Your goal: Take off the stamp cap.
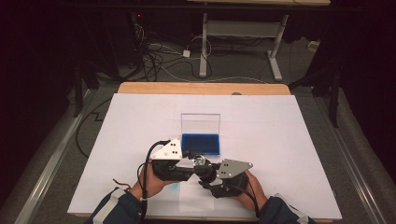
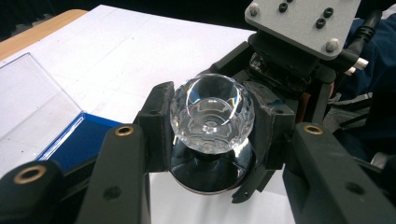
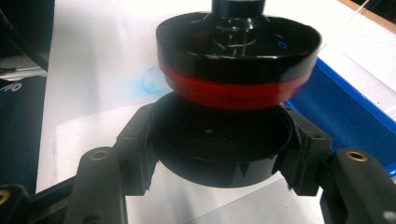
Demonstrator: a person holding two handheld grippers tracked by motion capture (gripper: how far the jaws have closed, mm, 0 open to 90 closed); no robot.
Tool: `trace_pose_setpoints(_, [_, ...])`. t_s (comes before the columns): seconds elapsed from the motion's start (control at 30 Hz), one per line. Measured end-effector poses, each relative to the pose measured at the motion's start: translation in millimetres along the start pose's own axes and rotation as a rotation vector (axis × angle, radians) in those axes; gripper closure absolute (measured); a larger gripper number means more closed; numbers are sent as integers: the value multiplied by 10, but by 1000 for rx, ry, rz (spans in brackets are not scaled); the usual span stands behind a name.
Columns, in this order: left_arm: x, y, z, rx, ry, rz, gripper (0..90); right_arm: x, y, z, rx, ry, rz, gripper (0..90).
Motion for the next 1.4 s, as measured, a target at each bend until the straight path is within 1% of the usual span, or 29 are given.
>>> trace_pose_setpoints(0.03, [5, 5, -6, -8, 4, 4, 543, 2, -7, -7, 3, 1, 1, 387])
trace_pose_setpoints(0.1, [7, 14, -25, -11, 1, 4, 543, 14, -32, -26, 11, 8, -5, 386])
trace_pose_setpoints(0.13, [8, 22, -36, -23, 4, 7, 543, 20, -51, -39, 19, 8, -3, 386])
trace_pose_setpoints(0.2, [8, 35, -59, -32, 4, 8, 543, 43, -116, -85, 35, 20, -4, 386])
trace_pose_setpoints(0.27, [14, 51, -75, -50, 9, 14, 543, 47, -133, -103, 37, 18, -8, 386])
trace_pose_setpoints(0.33, [20, 67, -89, -58, 12, 14, 543, 58, -169, -147, 51, 23, -10, 386])
trace_pose_setpoints(0.43, [34, 81, -100, -83, 37, 26, 543, 80, -230, -224, 65, 31, -9, 386])
trace_pose_setpoints(0.47, [36, 83, -103, -83, 34, 24, 543, 89, -278, -289, 74, 28, -6, 386])
trace_pose_setpoints(0.5, [38, 86, -107, -88, 37, 25, 543, 89, -278, -289, 74, 28, -6, 386])
trace_pose_setpoints(0.57, [42, 100, -121, -100, 46, 32, 543, 97, -320, -353, 88, 25, 10, 386])
trace_pose_setpoints(0.87, [70, 169, -189, -135, 54, 24, 542, 139, -492, -600, 154, 14, 25, 386])
trace_pose_setpoints(0.93, [79, 186, -204, -141, 54, 20, 543, 143, -506, -623, 162, 14, 23, 386])
trace_pose_setpoints(1.17, [98, 232, -258, -169, 55, 16, 542, 164, -599, -765, 198, -1, 38, 386])
trace_pose_setpoints(1.4, [119, 270, -298, -186, 59, 10, 542, 208, -656, -876, 227, -6, 46, 386])
Point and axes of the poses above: each handheld gripper's, and its own axes: z roughly forward along the jaws, x roughly out of its underside, y roughly to its left, the point moved 7 cm from there along z, roughly forward along the jaws, and after that the axes turned 10 degrees about x, right-handed, at the moved point
